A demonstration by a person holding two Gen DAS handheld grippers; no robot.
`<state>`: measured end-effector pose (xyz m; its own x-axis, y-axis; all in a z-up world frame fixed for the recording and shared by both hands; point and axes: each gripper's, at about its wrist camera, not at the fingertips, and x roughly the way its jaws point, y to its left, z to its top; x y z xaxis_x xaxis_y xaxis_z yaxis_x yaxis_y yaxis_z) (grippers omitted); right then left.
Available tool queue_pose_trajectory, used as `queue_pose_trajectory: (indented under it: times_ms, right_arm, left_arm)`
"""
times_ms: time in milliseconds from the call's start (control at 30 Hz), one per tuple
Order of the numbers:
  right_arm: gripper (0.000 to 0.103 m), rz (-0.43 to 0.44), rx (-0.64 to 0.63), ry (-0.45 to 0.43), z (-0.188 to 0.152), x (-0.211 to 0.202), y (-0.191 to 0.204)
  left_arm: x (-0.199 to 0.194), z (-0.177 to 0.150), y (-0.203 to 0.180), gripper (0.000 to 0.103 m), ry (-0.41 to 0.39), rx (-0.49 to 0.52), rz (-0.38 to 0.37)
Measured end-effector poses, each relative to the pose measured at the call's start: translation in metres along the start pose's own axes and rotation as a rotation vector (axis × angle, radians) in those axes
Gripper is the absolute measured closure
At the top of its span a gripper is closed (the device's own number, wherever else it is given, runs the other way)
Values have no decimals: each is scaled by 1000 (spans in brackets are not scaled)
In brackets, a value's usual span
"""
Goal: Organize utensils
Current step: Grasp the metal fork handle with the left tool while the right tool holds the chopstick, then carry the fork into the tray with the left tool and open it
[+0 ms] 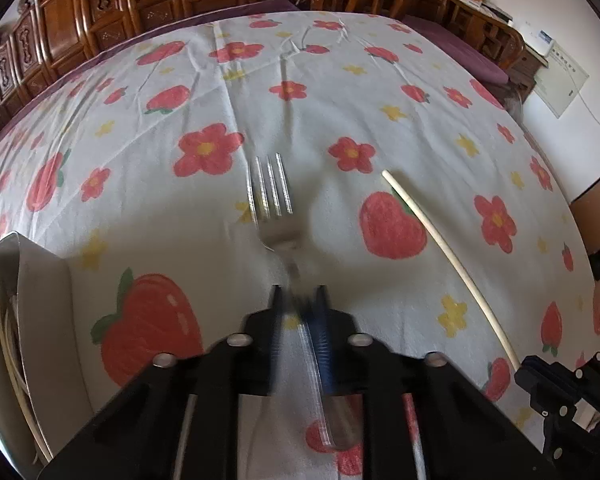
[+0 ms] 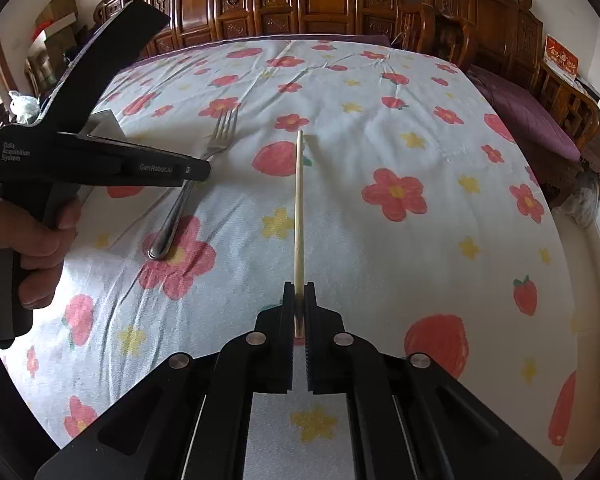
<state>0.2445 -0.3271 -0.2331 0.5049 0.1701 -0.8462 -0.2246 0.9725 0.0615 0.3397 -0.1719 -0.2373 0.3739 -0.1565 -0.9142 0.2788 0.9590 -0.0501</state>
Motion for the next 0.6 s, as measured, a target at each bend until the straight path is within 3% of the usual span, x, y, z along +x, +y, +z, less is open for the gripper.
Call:
queue_pose_trajectory:
  times_ms: [200,600]
  right_arm:
    - [98,2,1,-8,1,-5,4]
    - [98,4,-26,-68,17,-34,34]
  left_arm:
    - [-10,-6,9,97,-6,-21,-9]
    - [-71,-18,29,97,-118,-22,0]
